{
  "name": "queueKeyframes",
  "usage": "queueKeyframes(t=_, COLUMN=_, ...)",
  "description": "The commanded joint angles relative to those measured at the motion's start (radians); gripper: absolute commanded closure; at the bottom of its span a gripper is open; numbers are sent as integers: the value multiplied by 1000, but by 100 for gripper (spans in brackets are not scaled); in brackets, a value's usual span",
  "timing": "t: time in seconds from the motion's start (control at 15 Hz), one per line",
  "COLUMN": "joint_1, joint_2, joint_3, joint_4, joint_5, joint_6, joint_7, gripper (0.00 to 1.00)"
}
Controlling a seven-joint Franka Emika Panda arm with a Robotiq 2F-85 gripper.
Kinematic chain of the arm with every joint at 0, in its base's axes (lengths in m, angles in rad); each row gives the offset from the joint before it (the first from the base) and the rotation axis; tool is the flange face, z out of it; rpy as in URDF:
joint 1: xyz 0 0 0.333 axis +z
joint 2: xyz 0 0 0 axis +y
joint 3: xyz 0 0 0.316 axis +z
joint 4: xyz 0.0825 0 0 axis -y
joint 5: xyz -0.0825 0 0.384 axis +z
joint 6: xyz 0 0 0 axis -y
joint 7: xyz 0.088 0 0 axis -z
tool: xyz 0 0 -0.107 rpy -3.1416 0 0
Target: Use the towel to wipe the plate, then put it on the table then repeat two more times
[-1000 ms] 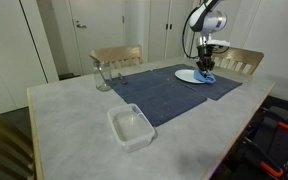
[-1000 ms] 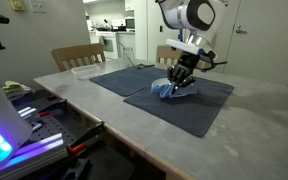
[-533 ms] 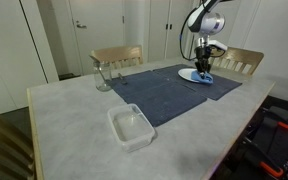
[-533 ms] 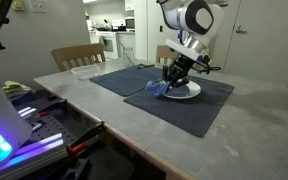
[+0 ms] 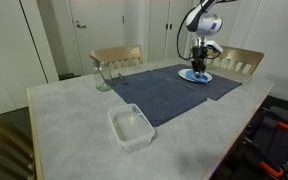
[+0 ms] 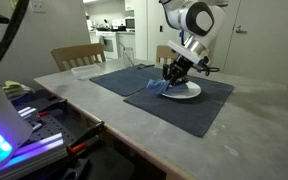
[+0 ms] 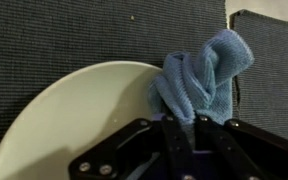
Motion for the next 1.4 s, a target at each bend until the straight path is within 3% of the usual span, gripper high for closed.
queueKeyframes(t=0.0, joint_1=-26, joint_2=67, joint_3=27, joint_4=82, joint_5=49, joint_6=6, joint_7=-17, gripper=97)
queueKeyframes(t=0.6, joint_1=-62, joint_2=133, joint_3=56, joint_4=183, joint_5=166, joint_6=-22, joint_7=-16, gripper=97)
queueKeyframes(t=1.0, joint_1=-51, joint_2=148, joint_3=30, joint_4=217, joint_5=112, joint_6=-48, joint_7=-7, gripper=97)
queueKeyframes(t=1.33, joint_1=-27, joint_2=126, joint_3=4, joint_4=192, joint_5=48, joint_6=15, joint_7=5, gripper=97)
